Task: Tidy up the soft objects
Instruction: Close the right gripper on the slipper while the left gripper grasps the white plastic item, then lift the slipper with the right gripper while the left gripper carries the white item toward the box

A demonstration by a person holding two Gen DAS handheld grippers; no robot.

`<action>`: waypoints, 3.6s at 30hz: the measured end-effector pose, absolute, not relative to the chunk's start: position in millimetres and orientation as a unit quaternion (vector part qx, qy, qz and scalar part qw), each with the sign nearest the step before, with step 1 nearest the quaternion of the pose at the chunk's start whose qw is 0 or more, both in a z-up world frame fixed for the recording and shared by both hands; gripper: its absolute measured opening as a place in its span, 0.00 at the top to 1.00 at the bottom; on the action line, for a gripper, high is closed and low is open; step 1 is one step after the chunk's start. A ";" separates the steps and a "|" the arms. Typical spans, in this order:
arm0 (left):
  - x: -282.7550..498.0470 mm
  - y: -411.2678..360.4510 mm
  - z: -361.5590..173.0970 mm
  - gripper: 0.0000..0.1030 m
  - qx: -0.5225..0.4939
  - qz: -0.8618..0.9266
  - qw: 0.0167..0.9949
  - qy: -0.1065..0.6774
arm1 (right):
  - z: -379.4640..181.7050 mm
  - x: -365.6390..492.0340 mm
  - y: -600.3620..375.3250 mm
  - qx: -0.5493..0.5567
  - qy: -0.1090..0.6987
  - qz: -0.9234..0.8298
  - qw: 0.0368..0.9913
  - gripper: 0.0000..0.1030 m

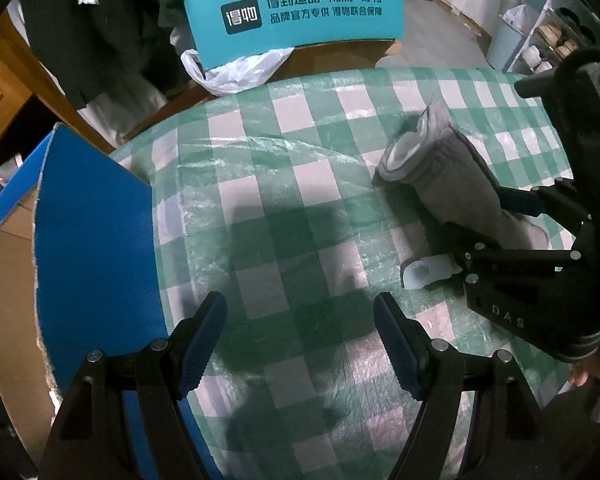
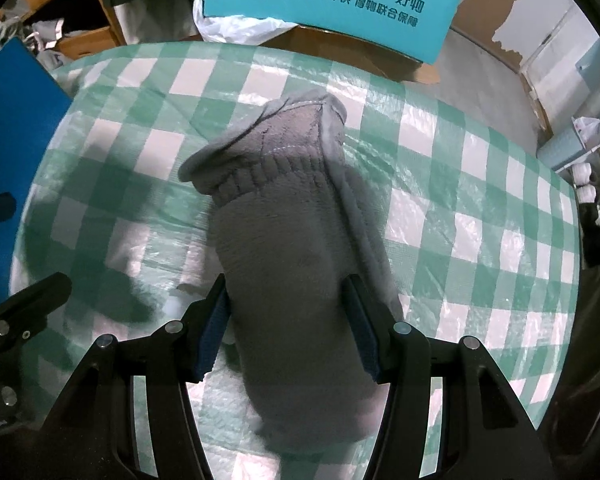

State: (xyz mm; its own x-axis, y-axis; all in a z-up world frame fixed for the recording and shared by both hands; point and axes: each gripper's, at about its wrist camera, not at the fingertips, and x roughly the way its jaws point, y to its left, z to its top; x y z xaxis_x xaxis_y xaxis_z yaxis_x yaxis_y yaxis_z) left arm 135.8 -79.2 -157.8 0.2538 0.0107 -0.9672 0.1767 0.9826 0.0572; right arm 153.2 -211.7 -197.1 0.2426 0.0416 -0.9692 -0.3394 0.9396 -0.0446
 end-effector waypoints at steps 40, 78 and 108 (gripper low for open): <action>142.5 -167.2 -197.3 0.20 0.097 -0.140 0.767 0.618 | -191.7 124.4 -310.8 -0.007 0.618 0.067 0.783 0.85; 129.2 -160.2 -169.4 0.77 0.101 -0.140 0.795 0.582 | -168.7 116.1 -303.8 -0.002 0.599 0.078 0.797 0.86; 93.9 -122.8 -92.0 0.77 0.096 -0.095 0.835 0.533 | -86.7 77.3 -276.7 -0.013 0.530 0.126 0.838 0.86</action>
State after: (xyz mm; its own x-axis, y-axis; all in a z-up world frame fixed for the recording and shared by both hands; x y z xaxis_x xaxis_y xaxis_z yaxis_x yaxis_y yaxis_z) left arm 93.9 -122.8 -92.0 0.4147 -0.0561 -0.9082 0.2613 0.9634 0.0597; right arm 77.3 -276.7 -86.7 0.4057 0.1980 -0.8923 -0.2253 0.9678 0.1124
